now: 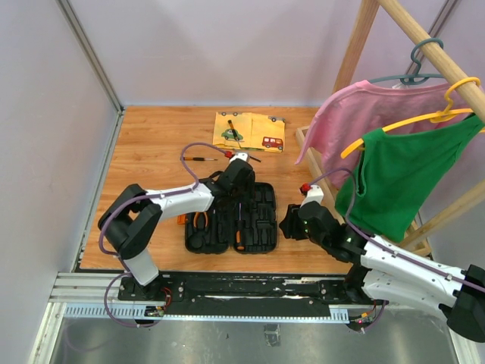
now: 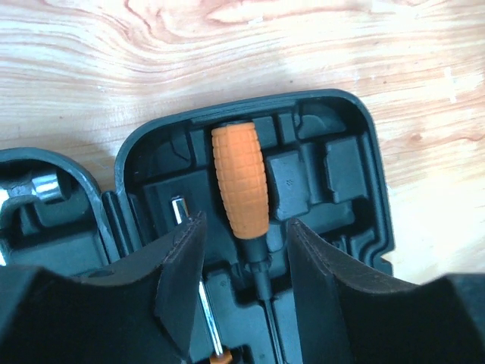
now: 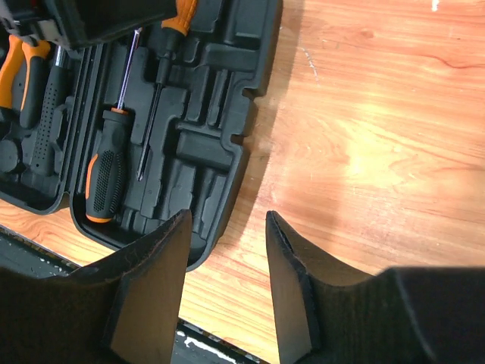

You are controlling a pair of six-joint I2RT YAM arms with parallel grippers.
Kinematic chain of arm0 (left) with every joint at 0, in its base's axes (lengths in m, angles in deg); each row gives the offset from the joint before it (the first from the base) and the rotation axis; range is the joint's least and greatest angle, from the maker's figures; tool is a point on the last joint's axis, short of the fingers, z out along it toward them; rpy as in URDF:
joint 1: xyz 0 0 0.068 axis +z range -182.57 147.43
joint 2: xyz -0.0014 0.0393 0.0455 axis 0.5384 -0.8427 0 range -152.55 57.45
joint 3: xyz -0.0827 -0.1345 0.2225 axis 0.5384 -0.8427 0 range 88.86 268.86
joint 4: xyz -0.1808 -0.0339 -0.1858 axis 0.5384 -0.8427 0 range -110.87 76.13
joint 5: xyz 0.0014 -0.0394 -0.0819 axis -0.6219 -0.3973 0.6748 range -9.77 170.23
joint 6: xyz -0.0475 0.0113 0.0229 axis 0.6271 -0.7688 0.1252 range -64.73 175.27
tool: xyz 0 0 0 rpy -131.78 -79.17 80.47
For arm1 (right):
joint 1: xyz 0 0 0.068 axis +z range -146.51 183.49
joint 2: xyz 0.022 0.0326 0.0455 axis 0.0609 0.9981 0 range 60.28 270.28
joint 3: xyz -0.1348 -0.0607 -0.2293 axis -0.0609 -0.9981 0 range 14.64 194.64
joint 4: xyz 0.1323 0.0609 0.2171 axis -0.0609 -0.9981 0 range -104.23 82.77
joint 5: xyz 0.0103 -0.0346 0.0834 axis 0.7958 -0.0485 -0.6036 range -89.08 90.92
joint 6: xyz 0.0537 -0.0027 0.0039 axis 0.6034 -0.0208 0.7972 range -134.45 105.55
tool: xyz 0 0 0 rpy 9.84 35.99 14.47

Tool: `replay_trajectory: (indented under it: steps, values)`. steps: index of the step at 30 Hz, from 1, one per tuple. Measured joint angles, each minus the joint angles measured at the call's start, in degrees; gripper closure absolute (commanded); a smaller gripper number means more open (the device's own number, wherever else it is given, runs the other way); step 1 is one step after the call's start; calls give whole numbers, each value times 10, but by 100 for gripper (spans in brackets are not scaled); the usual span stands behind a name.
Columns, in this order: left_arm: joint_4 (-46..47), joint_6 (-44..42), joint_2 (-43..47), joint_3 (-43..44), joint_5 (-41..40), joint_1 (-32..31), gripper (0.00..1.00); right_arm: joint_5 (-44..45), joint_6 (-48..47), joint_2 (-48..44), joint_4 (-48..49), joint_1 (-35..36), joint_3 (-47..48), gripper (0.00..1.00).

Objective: Sort the tools into containers
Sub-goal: Adjust the storage box at the center of the board.

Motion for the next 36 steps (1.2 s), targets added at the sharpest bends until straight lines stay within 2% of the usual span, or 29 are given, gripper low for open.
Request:
replay_trajectory:
  steps: [7,13,21,26,32,36]
  values:
    - [-24,-1,52,3,6,0,45,25,6,-33,-21,0,-11,53]
    - [-58,-8,116,5,-5,0,43,27,6,-25,-21,0,-22,52]
    - [-93,-18,222,-19,-50,0,40,-33,6,47,37,-6,-34,51]
    - [-122,-21,256,-58,-78,1,38,-86,2,102,79,-6,-34,51]
    - [-152,-21,276,-90,-105,5,38,-94,3,169,52,-11,-7,57]
    - [-164,-21,282,-91,-122,10,37,-67,6,176,24,-19,13,60]
